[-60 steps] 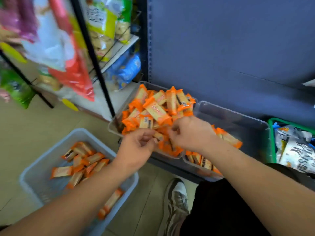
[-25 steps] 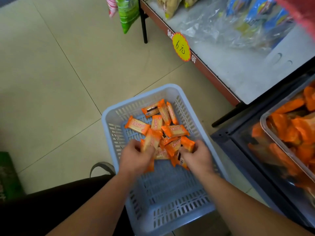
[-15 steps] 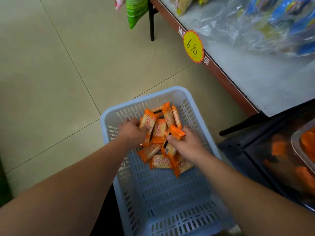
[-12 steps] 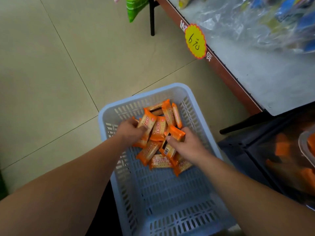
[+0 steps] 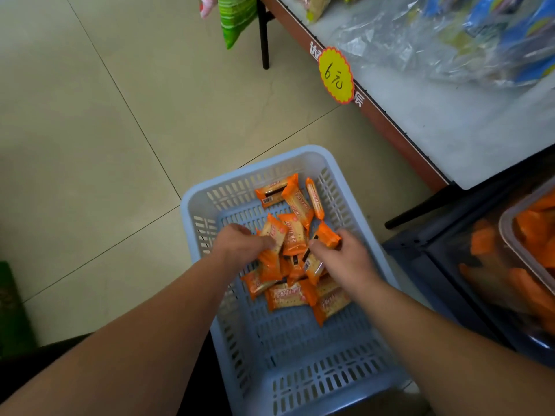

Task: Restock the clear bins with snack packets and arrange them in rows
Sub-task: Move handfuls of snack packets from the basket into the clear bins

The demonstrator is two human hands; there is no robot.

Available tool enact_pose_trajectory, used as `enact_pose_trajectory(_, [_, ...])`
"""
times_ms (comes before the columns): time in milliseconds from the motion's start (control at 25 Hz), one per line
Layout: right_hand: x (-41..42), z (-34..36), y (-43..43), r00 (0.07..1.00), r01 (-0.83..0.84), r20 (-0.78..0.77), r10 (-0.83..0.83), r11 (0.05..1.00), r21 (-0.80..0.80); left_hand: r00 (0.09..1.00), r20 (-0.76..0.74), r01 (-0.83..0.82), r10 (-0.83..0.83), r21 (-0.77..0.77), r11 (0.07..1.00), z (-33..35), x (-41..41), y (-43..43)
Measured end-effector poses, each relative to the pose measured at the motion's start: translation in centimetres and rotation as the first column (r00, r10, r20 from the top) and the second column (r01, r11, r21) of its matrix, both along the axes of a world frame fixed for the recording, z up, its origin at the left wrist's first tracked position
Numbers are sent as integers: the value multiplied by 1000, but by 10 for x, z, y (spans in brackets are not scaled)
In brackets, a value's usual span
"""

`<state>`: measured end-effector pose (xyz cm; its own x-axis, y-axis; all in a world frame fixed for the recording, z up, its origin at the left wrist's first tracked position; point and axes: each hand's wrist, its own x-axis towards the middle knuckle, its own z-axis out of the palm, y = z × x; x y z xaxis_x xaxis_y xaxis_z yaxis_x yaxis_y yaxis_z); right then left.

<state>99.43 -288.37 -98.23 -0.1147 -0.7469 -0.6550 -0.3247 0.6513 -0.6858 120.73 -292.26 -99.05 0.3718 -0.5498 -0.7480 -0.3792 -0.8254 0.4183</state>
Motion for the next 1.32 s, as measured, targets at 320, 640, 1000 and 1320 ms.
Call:
enact_pose_trajectory(320, [-11,-20,62,982,185,-21,-188,931,314,954,-228,-201,193,-15,979,-4,-8,73])
enact_pose_trajectory(640, [17,-41,60,895,442,-66,-441,858,262,955,-177,232,-239,-59,971,-9,-12,70])
enact_pose_trajectory(1000, [22,-40,32,840,525,22,-543,822,222,914,-355,185,-197,-69,980,-21,-14,69])
enact_pose_trajectory(1320, [6,-13,27,928,352,64,-368,919,177,851,-29,501,-524,-253,828,14,-34,67])
